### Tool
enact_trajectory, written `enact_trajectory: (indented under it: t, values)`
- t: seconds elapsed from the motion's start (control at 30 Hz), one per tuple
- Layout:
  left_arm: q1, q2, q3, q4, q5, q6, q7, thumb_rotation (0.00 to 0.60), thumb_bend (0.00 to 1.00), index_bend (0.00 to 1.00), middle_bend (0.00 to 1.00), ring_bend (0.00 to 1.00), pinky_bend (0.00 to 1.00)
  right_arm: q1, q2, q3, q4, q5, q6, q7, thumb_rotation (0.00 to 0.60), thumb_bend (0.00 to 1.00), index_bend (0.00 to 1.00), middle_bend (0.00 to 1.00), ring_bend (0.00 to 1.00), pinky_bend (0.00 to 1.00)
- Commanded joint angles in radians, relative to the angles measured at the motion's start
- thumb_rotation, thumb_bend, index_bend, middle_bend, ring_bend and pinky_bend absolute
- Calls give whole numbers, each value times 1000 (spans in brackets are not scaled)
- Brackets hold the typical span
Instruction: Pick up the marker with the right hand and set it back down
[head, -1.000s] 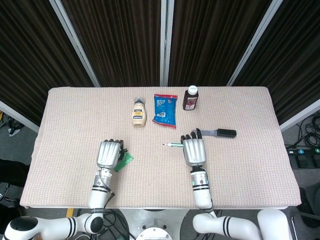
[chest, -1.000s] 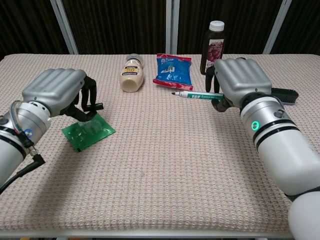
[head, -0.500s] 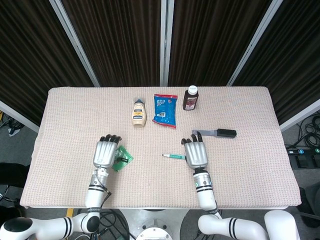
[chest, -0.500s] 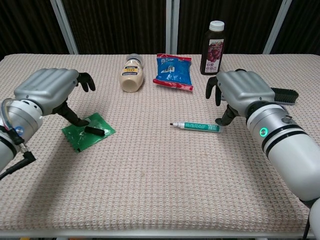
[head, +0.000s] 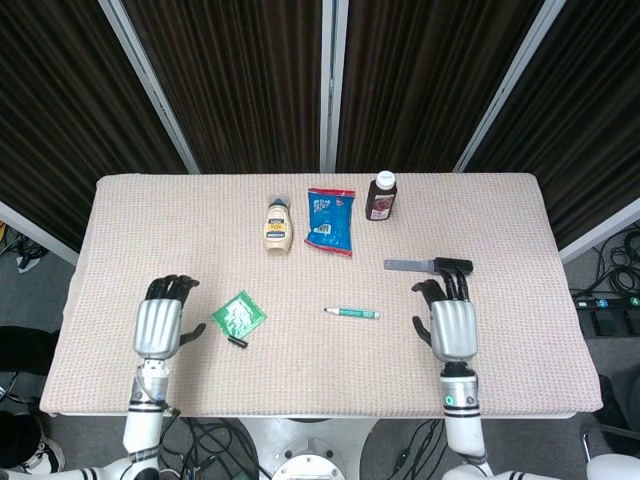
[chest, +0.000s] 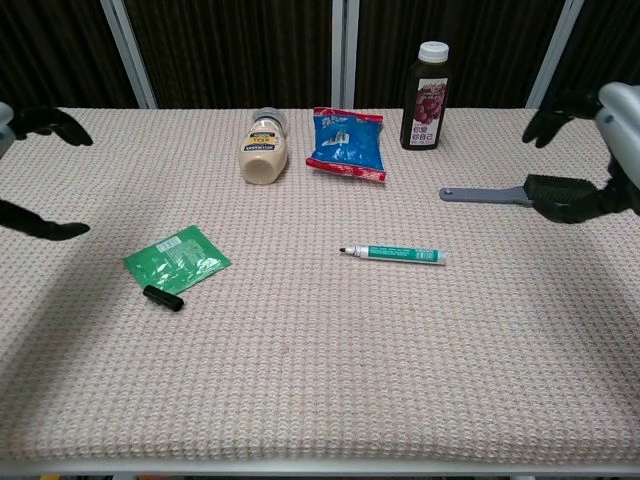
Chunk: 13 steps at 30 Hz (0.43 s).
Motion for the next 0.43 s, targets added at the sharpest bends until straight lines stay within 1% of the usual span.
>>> enact_trajectory:
  t: [0.03, 0.1, 0.2, 0.3, 0.43]
  values:
    - [93, 13, 73, 43, 58, 65, -110, 600, 58, 276, 244, 179, 187, -86, 16, -69, 63, -32, 37, 109, 600, 72, 341, 314, 84, 30]
    - [127, 11, 89, 57, 63, 81, -148, 600, 57, 275, 243, 178, 185, -123, 13, -93, 99, -39, 46, 168, 600, 72, 332, 304, 75, 20]
    - [162, 14, 98, 79, 62, 86, -174, 600, 58, 275, 243, 178, 185, -174, 3, -110, 159, -47, 68, 241, 600, 71, 330, 303, 74, 18]
    - [181, 23, 97, 87, 62, 79, -194, 600, 58, 275, 243, 178, 185, -214, -4, -111, 214, -47, 80, 306, 600, 72, 328, 303, 74, 18]
    - [192, 29, 91, 85, 81, 75, -196, 600, 57, 275, 243, 178, 184, -239, -5, -98, 256, -45, 70, 346, 600, 72, 327, 303, 74, 18]
